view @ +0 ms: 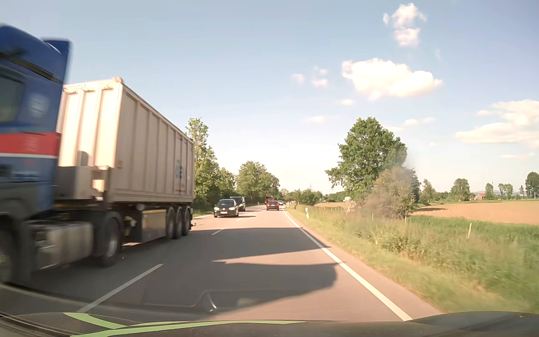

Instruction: Follow the waypoints while adhering to traffic rules and regulations

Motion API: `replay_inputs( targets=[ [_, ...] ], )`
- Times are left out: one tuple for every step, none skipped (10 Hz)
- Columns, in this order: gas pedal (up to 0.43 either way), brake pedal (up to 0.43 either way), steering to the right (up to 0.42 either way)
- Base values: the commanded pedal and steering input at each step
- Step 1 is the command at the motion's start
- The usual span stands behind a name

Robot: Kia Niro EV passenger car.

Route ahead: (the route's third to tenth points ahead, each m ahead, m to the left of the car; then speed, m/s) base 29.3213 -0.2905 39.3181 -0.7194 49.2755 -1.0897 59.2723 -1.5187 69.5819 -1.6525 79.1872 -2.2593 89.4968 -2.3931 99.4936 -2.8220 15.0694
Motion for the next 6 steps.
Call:
replay_inputs(
  targets=[
    [0.098,0.0,0.001],
    [0.098,0.0,0.001],
    [0.098,0.0,0.001],
    [0.098,0.0,0.001],
    [0.098,0.0,0.001],
    [0.098,0.0,0.001]
  ],
)
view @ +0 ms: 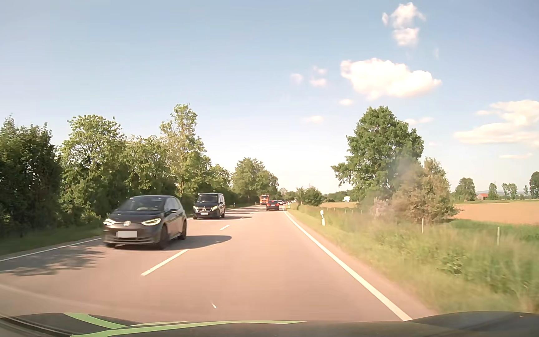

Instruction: Follow the waypoints while adhering to traffic rules and regulations

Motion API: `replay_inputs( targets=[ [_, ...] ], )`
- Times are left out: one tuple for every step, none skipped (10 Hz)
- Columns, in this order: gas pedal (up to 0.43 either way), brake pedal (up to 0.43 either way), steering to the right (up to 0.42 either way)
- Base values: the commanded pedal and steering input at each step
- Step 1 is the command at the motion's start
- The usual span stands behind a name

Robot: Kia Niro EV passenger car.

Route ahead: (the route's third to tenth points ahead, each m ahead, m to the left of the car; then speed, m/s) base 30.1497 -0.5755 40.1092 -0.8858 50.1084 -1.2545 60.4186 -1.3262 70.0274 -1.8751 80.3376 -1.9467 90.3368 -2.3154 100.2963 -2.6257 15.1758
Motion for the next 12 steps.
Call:
replay_inputs(
  targets=[
    [0.098,0.0,0.001],
    [0.098,0.0,0.001],
    [0.098,0.0,0.001],
    [0.098,0.0,0.001],
    [0.098,0.0,0.001],
    [0.098,0.0,0.001],
    [0.098,0.0,0.002],
    [0.098,0.0,0.002],
    [0.008,0.0,0.001],
    [0.0,0.0,0.002],
    [0.0,0.0,0.001],
    [0.0,0.0,0.002]
  ],
)
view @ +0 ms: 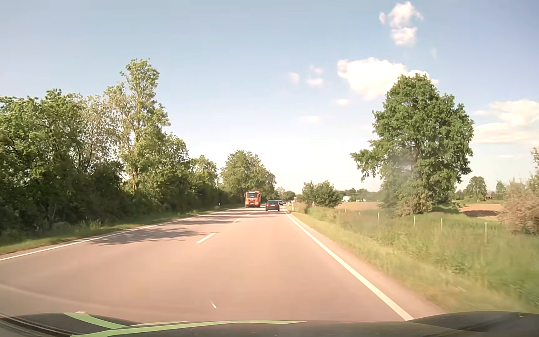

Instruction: Follow the waypoints while adhering to traffic rules and regulations

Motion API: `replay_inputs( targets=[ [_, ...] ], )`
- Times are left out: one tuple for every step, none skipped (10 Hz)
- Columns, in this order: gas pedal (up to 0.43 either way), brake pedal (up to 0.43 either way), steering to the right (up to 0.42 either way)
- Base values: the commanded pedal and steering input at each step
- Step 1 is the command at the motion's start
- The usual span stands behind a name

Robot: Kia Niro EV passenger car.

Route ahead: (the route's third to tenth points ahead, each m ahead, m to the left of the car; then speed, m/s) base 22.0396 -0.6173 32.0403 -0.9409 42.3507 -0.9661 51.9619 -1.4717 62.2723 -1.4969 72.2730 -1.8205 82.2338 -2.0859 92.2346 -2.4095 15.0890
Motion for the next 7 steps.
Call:
replay_inputs(
  targets=[
    [0.0,0.0,0.002],
    [0.0,0.0,0.002],
    [0.0,0.0,0.002],
    [0.0,0.0,0.002],
    [0.0,0.0,0.002],
    [0.0,0.0,0.001],
    [0.0,0.0,0.001]
  ],
)
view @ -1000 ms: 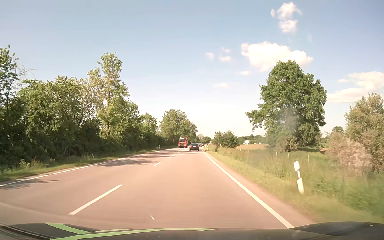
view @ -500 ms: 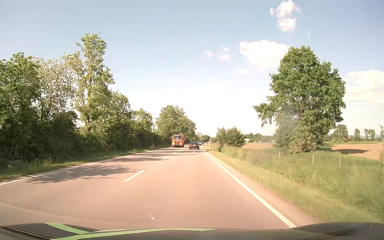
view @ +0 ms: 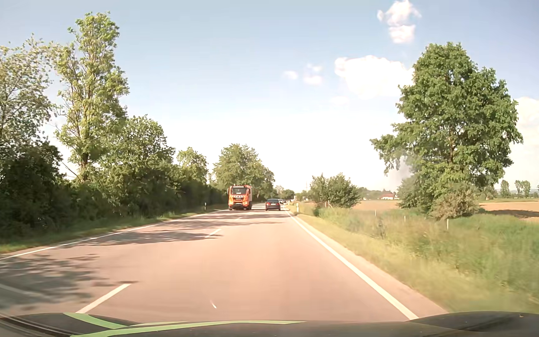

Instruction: Follow the waypoints while adhering to traffic rules and regulations

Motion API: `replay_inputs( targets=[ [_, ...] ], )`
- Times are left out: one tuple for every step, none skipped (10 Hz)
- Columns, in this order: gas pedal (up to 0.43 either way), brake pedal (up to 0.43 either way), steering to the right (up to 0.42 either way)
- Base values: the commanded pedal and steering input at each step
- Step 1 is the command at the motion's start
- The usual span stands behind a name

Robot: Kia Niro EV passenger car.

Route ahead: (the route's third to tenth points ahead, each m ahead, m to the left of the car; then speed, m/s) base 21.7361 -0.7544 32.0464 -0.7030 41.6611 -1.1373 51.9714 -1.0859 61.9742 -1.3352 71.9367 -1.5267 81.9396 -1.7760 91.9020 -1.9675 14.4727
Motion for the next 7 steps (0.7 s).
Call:
replay_inputs(
  targets=[
    [0.0,0.0,0.001],
    [0.0,0.0,0.002],
    [0.0,0.0,0.002],
    [0.0,0.0,0.002],
    [0.0,0.0,0.002],
    [0.02,0.0,0.002],
    [0.02,0.0,0.001]
  ],
)
